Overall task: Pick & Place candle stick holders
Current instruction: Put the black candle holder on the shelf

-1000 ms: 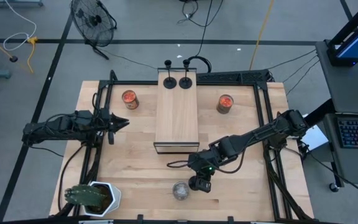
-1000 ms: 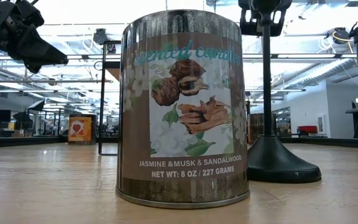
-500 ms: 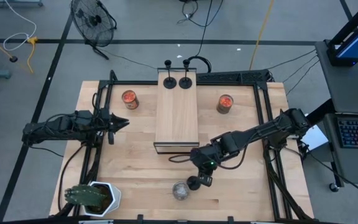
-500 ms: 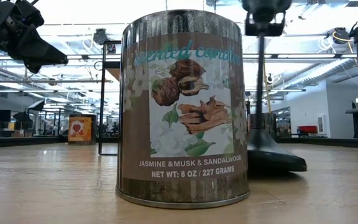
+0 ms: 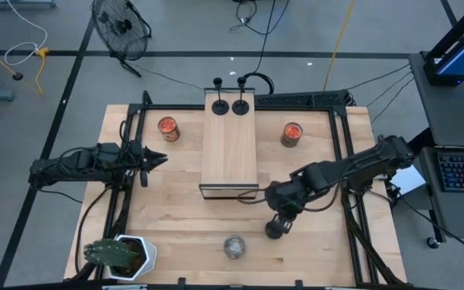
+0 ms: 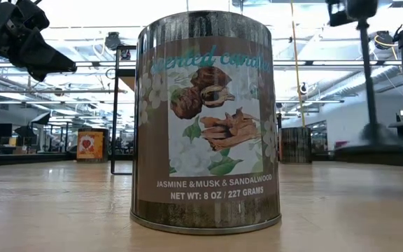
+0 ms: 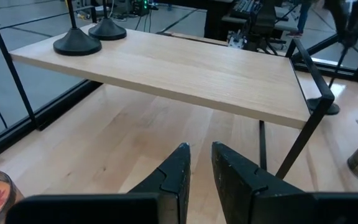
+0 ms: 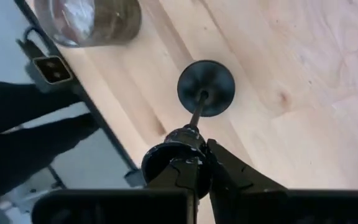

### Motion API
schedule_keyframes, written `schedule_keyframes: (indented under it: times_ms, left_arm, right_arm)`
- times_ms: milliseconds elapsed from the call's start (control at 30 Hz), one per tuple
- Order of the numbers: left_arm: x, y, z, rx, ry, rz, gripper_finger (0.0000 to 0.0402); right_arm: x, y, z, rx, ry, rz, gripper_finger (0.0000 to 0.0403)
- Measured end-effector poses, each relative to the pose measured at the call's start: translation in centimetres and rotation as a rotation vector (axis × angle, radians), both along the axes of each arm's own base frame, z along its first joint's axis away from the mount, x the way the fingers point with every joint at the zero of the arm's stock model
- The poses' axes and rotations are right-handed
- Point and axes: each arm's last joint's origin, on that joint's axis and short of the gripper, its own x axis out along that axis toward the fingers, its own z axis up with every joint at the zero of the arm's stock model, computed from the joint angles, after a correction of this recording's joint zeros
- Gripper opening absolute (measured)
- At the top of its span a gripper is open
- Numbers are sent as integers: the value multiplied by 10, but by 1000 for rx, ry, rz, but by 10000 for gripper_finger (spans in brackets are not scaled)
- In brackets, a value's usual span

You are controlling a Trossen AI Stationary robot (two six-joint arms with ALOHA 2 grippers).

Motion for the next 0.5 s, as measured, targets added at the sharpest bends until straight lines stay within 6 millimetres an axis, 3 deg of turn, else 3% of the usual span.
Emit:
schedule_keyframes:
  times_ms: [167,500]
  left_arm:
    - [0,0,0,-2,-1,0,72]
    - [0,0,0,2,0,0,72]
  right_arm:
    - [-17,-11,16,-26,9,-102,8]
    - [-61,-46,56,-163,-141,-343,8]
